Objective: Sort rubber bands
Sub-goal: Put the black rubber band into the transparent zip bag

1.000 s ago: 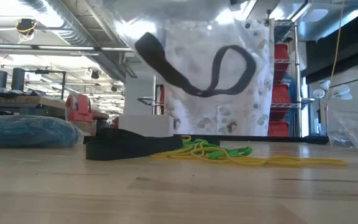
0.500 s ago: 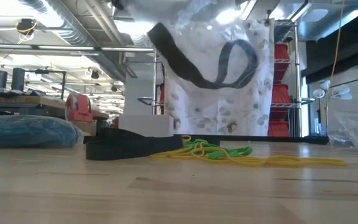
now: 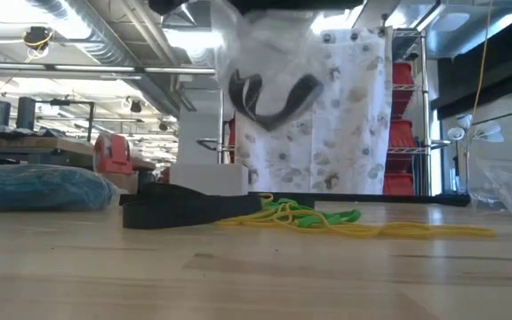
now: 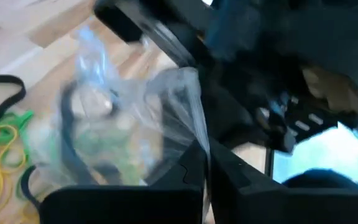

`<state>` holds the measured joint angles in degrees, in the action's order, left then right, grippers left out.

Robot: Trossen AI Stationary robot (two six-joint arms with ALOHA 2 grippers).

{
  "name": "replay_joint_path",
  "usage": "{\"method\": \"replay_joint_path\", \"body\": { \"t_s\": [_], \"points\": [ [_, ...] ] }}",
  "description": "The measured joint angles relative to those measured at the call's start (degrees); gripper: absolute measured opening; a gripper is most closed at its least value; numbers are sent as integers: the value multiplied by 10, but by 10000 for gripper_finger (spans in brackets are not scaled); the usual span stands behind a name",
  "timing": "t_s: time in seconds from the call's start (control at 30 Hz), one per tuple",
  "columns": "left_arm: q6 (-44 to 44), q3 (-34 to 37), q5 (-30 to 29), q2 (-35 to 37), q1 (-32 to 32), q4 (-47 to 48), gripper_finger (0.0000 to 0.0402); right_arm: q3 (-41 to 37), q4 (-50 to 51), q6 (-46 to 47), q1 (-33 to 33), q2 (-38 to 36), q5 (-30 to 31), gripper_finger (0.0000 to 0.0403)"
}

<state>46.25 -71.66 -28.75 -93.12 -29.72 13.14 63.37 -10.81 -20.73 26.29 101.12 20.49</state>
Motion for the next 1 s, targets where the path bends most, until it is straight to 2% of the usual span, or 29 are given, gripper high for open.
{"method": "replay_joint_path", "body": {
  "t_s": [0.4, 0.6, 0.7, 0.8, 0.93, 1.0],
  "points": [
    [29, 0, -29, 0, -10, 40, 1, 0, 11, 223, -1, 0, 106, 3],
    [75, 0, -79, 0, -10, 109, 1, 0, 6, 373, -1, 0, 179, 3],
    [92, 0, -106, 0, -10, 114, 1, 0, 5, 453, -5, 0, 205, 3],
    [91, 0, -130, 0, -10, 108, 1, 0, 4, 498, -13, 0, 211, 3],
    [92, 0, -169, 0, -10, 107, 1, 0, 57, 549, -24, 0, 264, 3],
    [95, 0, -181, 0, -10, 108, 1, 0, 68, 578, -29, 0, 271, 3]
  ]
}}
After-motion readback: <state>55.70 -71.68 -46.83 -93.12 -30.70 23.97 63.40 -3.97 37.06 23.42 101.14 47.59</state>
